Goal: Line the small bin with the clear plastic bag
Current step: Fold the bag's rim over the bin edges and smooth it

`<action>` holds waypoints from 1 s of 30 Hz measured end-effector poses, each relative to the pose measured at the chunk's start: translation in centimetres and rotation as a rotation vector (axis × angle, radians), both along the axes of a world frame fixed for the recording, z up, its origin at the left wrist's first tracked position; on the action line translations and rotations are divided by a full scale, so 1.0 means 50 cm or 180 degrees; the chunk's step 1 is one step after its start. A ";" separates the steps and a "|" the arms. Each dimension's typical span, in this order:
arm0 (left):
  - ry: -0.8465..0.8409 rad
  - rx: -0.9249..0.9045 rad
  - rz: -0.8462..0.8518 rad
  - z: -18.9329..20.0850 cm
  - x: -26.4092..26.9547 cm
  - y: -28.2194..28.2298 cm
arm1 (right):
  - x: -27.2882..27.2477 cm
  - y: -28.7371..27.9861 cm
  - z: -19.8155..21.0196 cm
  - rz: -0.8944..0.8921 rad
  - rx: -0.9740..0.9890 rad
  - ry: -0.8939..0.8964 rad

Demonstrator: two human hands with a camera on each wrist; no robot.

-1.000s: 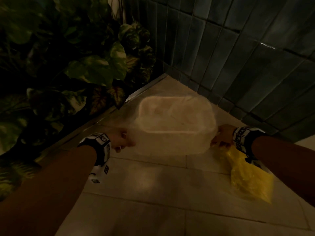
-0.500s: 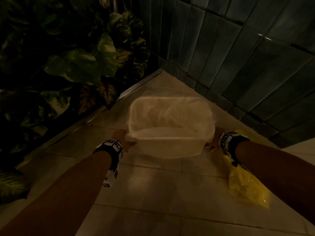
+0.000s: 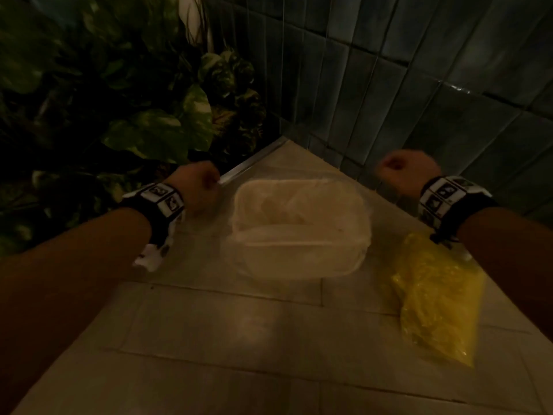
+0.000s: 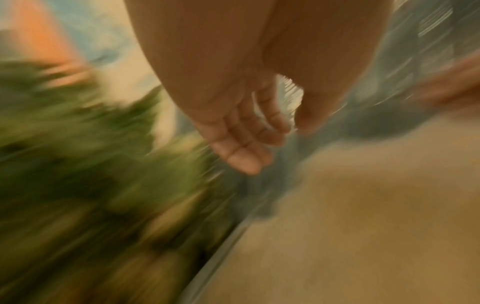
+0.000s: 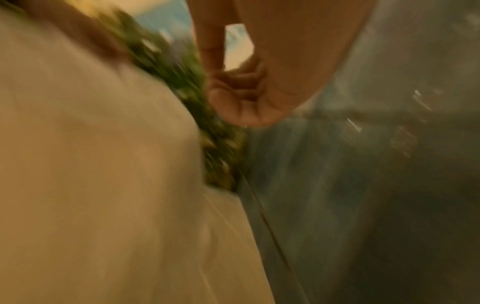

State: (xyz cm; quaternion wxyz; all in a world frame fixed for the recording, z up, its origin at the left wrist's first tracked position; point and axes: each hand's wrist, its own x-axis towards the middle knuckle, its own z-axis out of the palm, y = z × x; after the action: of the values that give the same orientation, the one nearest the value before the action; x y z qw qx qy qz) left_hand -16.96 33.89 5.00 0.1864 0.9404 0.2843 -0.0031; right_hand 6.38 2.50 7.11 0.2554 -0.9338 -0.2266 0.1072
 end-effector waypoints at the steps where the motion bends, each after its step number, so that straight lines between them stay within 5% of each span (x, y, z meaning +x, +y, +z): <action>1: -0.0326 0.0029 -0.0089 0.030 0.015 -0.030 | -0.029 0.020 0.030 0.0267 0.0171 0.0112; 3: -0.0386 0.0073 -0.0604 0.069 0.039 -0.100 | -0.096 0.058 0.065 0.0974 0.0061 0.0454; 6: 0.0438 0.0103 -0.1470 0.066 0.062 -0.195 | -0.162 0.106 0.038 0.1953 -0.1128 0.0151; 10: 0.1733 -0.0139 -0.1575 0.017 0.067 -0.228 | -0.161 0.133 -0.040 0.2036 -0.2440 0.0169; 18: 0.2352 0.0046 -0.1538 -0.001 0.072 -0.215 | -0.088 0.202 -0.128 0.2098 -0.3262 -0.0132; 21: 0.2292 -0.0064 -0.1584 -0.001 0.070 -0.211 | -0.089 0.211 -0.145 0.2153 -0.3431 -0.0212; 24: 0.1533 -0.0298 -0.1561 0.037 0.067 -0.189 | -0.064 0.222 -0.169 0.2375 -0.3365 -0.0342; 27: 0.0535 -0.0040 -0.1414 0.077 0.069 -0.140 | -0.089 0.237 -0.104 0.2149 -0.3118 -0.0023; 30: 0.0372 0.0095 -0.0989 0.073 0.068 -0.095 | -0.132 0.255 -0.048 0.2075 -0.2916 0.0500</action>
State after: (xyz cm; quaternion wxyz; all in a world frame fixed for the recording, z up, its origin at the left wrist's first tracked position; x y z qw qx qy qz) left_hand -13.58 29.11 8.66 0.1529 0.9739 0.1458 -0.0824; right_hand -0.20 15.26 4.70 -0.2060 -0.8202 -0.4138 0.3371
